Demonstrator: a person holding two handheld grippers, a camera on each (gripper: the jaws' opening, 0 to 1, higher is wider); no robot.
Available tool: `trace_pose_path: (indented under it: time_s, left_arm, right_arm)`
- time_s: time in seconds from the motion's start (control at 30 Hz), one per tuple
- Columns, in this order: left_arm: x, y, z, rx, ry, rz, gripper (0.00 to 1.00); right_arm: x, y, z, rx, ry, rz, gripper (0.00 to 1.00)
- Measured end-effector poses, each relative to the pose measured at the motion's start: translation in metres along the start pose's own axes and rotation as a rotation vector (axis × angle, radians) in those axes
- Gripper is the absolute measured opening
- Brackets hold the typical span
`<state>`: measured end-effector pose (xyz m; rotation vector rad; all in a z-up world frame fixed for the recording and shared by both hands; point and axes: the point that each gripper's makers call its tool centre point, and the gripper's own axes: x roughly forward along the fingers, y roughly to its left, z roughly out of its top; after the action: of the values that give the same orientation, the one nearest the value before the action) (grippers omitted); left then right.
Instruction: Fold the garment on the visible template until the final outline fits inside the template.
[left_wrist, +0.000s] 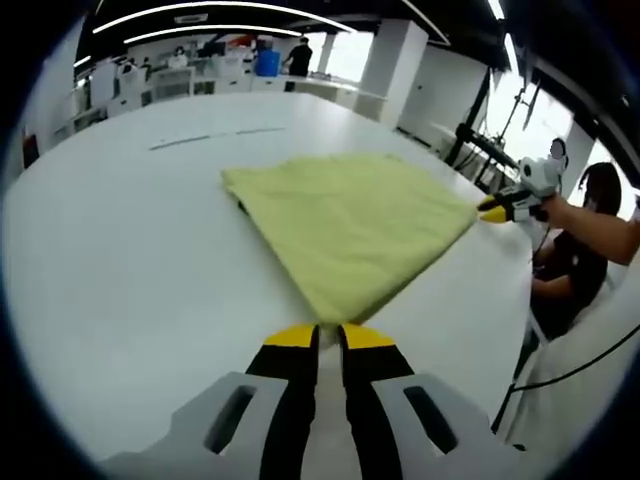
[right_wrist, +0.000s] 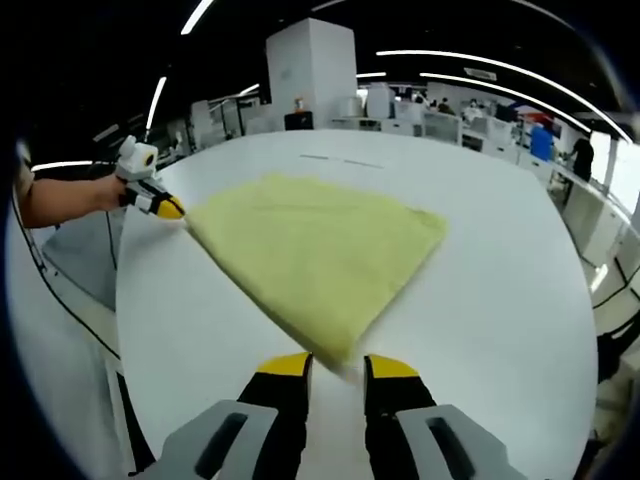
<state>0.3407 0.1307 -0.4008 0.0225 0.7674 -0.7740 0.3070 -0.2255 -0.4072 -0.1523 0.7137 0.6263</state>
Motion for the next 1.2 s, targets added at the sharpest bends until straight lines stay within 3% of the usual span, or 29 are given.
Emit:
trace_pose_path:
  time_s: [0.23, 0.43, 0.97, 1.2]
  left_arm:
    - [-0.014, -0.004, 0.005, -0.015, -0.035, -0.009, 0.22]
    - [-0.023, -0.009, 0.008, -0.017, -0.046, -0.017, 0.35]
    - [-0.048, -0.046, 0.017, 0.012, -0.063, -0.048, 0.62]
    - [-0.059, -0.057, 0.018, 0.022, -0.061, -0.055, 0.66]
  right_arm:
    - [-0.011, 0.001, 0.004, 0.03, -0.016, 0.004, 0.39]
    - [-0.022, 0.006, 0.005, 0.047, -0.02, 0.012, 0.47]
    - [-0.058, 0.013, 0.001, 0.06, -0.02, -0.003, 0.62]
    - [-0.068, 0.014, -0.002, 0.049, -0.001, -0.011, 0.69]
